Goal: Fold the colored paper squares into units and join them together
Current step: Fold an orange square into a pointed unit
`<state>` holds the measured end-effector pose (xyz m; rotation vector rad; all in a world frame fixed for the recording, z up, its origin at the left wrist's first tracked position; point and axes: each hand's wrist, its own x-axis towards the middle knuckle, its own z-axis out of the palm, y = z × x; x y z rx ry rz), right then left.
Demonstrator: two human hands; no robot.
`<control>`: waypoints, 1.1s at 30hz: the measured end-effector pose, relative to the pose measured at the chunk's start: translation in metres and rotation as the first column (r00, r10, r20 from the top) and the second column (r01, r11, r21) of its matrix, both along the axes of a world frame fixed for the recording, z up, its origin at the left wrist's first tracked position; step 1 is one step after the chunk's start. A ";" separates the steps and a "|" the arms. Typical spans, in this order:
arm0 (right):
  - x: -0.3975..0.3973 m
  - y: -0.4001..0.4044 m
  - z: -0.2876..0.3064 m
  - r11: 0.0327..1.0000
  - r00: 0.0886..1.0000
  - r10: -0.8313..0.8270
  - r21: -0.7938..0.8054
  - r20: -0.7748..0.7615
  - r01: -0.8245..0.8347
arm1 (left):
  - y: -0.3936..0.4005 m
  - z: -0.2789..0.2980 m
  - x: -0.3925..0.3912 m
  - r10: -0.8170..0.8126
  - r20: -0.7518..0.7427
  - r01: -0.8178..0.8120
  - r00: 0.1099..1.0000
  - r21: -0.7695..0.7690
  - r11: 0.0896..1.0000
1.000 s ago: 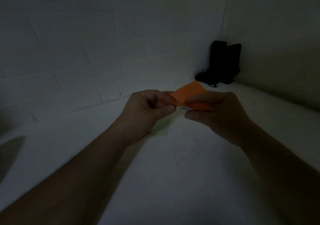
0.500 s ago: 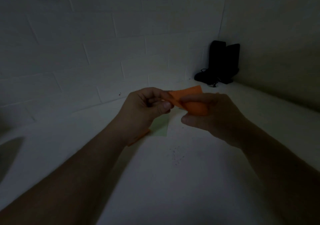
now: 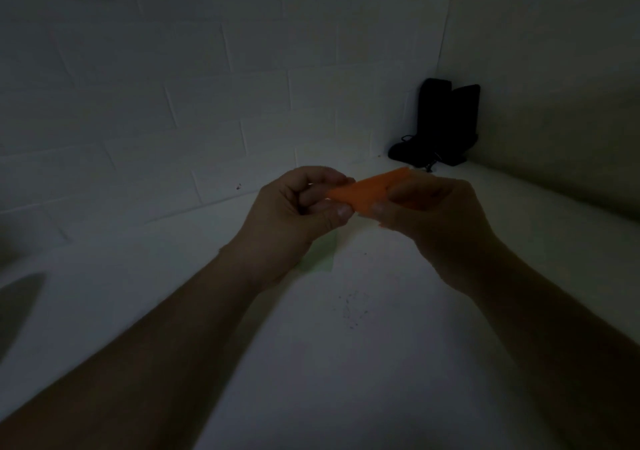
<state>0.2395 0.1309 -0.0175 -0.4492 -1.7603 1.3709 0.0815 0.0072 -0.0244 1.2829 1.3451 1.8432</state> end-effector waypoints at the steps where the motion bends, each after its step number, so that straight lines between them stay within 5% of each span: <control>1: -0.001 -0.001 0.000 1.000 1.000 0.005 -0.019 -0.015 -0.005 | 0.001 0.001 0.002 -0.003 0.039 0.003 0.999 0.003 1.000; 6: -0.006 0.000 0.000 0.990 0.997 -0.029 -0.142 -0.070 0.019 | 0.004 0.000 0.006 0.053 0.174 -0.057 0.983 0.018 0.998; 13: -0.006 -0.006 0.004 0.994 0.992 -0.021 -0.108 -0.121 0.008 | 0.005 0.005 0.012 0.081 0.226 -0.086 0.971 0.013 0.996; 19: 0.000 -0.007 0.006 0.984 0.997 -0.065 0.163 -0.033 0.070 | 0.003 0.008 0.012 0.110 0.253 -0.106 0.961 -0.028 0.994; 33: 0.001 0.001 0.001 0.920 0.985 -0.098 0.390 0.142 0.035 | 0.001 0.008 0.009 0.093 0.172 -0.070 0.981 -0.133 0.989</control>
